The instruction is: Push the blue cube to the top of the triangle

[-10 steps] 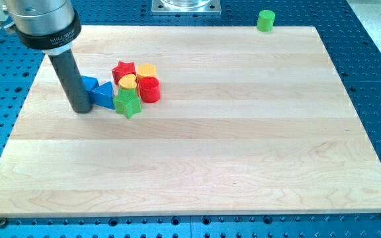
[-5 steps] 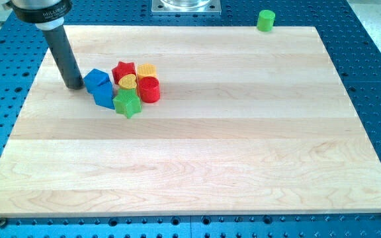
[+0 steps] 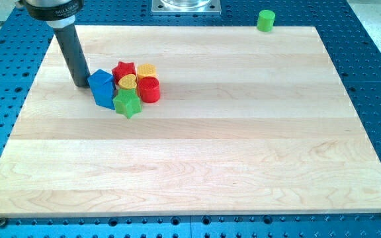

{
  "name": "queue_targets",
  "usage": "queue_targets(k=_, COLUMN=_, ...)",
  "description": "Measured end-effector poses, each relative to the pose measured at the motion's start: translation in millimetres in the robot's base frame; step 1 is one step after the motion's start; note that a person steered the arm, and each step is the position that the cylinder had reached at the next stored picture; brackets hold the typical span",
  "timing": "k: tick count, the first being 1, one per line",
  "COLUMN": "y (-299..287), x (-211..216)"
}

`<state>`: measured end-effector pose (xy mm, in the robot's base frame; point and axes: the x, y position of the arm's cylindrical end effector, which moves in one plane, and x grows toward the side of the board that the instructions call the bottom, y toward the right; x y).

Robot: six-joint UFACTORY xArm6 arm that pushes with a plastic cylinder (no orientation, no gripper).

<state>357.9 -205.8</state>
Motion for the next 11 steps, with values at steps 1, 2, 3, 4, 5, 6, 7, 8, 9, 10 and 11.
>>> queue_targets(k=1, y=27.0, x=-88.6)
queue_targets(k=2, y=111.6, x=-147.3)
queue_targets(k=3, y=152.5, x=-165.9)
queue_targets(k=4, y=174.4, x=-163.8)
queue_targets(k=5, y=213.4, x=-135.8)
queue_targets(k=6, y=315.5, x=-108.7)
queue_targets(k=7, y=438.6, x=-126.4)
queue_targets(k=8, y=478.9, x=-166.9)
queue_targets(k=9, y=478.9, x=-166.9)
queue_targets(k=10, y=431.0, x=-165.9)
queue_targets(k=11, y=421.0, x=-166.8)
